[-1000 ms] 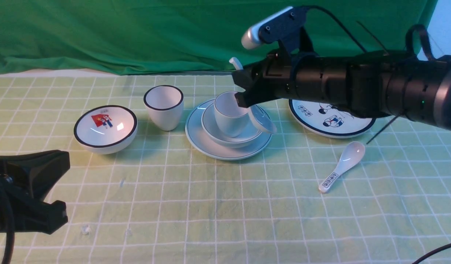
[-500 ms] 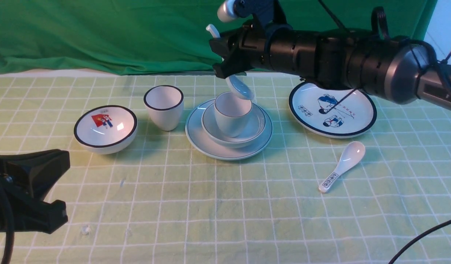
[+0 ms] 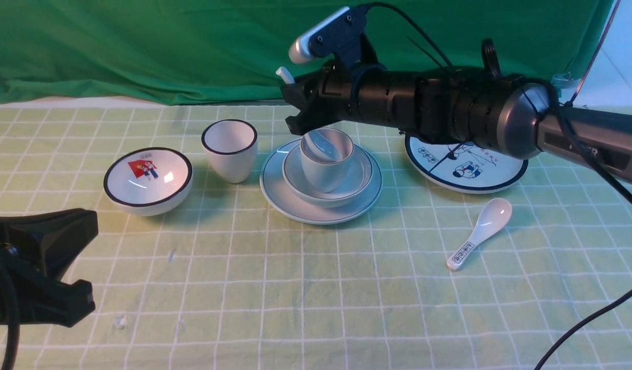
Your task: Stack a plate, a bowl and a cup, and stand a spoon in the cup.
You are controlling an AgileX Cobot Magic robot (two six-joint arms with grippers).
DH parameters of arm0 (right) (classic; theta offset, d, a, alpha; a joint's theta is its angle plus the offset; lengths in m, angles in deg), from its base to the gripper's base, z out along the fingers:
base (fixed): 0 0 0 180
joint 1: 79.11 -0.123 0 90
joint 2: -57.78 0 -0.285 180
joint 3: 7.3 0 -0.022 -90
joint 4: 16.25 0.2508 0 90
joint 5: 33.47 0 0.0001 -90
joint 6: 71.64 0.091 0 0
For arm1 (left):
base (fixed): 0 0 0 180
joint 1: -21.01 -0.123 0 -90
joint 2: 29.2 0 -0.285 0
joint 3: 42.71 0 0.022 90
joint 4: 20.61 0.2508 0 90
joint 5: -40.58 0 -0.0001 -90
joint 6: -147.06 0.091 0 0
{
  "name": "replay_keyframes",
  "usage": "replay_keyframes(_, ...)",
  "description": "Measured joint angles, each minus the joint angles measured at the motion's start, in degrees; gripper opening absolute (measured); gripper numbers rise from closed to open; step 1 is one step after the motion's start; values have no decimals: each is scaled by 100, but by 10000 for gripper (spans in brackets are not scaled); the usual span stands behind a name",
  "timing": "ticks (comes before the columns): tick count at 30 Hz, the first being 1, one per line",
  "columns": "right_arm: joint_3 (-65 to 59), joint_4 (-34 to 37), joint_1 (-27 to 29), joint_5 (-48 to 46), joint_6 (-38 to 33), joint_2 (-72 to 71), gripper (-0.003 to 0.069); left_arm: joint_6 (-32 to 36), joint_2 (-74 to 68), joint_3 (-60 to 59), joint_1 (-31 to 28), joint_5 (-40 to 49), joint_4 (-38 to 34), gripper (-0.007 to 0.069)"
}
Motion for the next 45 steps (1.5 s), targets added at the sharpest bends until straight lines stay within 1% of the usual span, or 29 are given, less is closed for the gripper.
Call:
replay_keyframes(1, 0, 0, 0, 0, -1, 0, 237, 0, 0, 0, 0, 0, 0, 17)
replay_keyframes(4, 12, 0, 0, 0, 7, 0, 336, 0, 0, 0, 0, -1, 0, 17)
replay_keyframes(8, 11, 0, 0, 48, 28, -6, 361, 0, 0, 0, 0, -1, 0, 17)
replay_keyframes(10, 11, -289, 0, 161, 284, -88, 367, 0, 0, 0, 0, -1, 0, 17)
replay_keyframes(13, 11, -1215, 0, 234, 1065, -400, 365, 0, 0, 0, 0, -1, 0, 17)
replay_keyframes(14, 11, -1398, 0, 234, 1133, -468, 365, 0, 0, 0, 0, -1, 0, 17)
replay_keyframes(15, 11, -2036, 0, 187, 1622, -701, 351, 0, 0, 0, 0, -1, 0, 17)
replay_keyframes(16, 11, -3102, 0, 45, 2491, -1075, 311, 0, 0, 0, 0, -1, 0, 17)
replay_keyframes(17, 11, -3102, 0, 16, 2618, -1075, 305, 0, 0, 0, 0, -1, 0, 17)
replay_keyframes(19, 31, -5393, 0, -597, 4532, -1804, 185, 0, 0, 0, 0, -1, 0, 17)
replay_keyframes(21, 37, -6922, -5, -1185, 5720, -2235, 103, 0, 0, 0, 0, -1, 0, 17)
replay_keyframes(22, 37, -7242, -5, -1255, 5839, -2319, 95, 0, 0, 0, 0, -1, 0, 17)
replay_keyframes(23, 37, -8290, -5, -1785, 6773, -2575, 53, 0, 0, 0, 0, -28, -6, 17)
replay_keyframes(24, 14, -8956, 1, -1999, 7198, -2728, 40, 0, 0, 0, 0, -67, -51, 17)
replay_keyframes(26, -165, -9927, 37, -2325, 8146, -3037, 28, 0, 0, 0, 0, -144, -161, 17)
replay_keyframes(27, -329, -10218, 70, -2357, 8447, -3217, 27, 0, 0, 0, 0, -163, -178, 17)
replay_keyframes(28, -366, -10263, 76, -2357, 8501, -3258, 26, 0, 0, 0, 0, -168, -190, 17)
replay_keyframes(29, -749, -10482, 124, -2300, 8828, -3615, 25, 0, 0, 0, 0, -172, -196, 17)
replay_keyframes(32, -1694, -10646, 147, -1865, 9289, -4491, 25, 0, 0, 0, 0, -179, -203, 17)
replay_keyframes(34, -2596, -10666, 147, -1213, 9553, -5321, 25, 0, 0, 0, 0, -186, -219, 17)
replay_keyframes(35, -2684, -10666, 147, -1066, 9601, -5397, 25, 0, 0, 0, 0, -186, -219, 17)
replay_keyframes(36, -3039, -10666, 147, -753, 9676, -5712, 25, 0, 0, 0, 0, -193, -229, 17)
replay_keyframes(38, -4253, -10586, 147, 433, 9819, -6771, 24, 0, 0, 0, 0, -204, -234, 17)
replay_keyframes(41, -5471, -10553, 101, 1588, 10046, -7855, 23, 0, 0, 0, 0, -204, -234, 17)
replay_keyframes(43, -6202, -10540, 68, 2104, 10207, -8521, 23, 0, 0, 0, 0, -211, -234, 17)
replay_keyframes(45, -6698, -10540, 55, 2416, 10336, -8972, 23, 0, 0, 0, 0, -218, -234, 17)
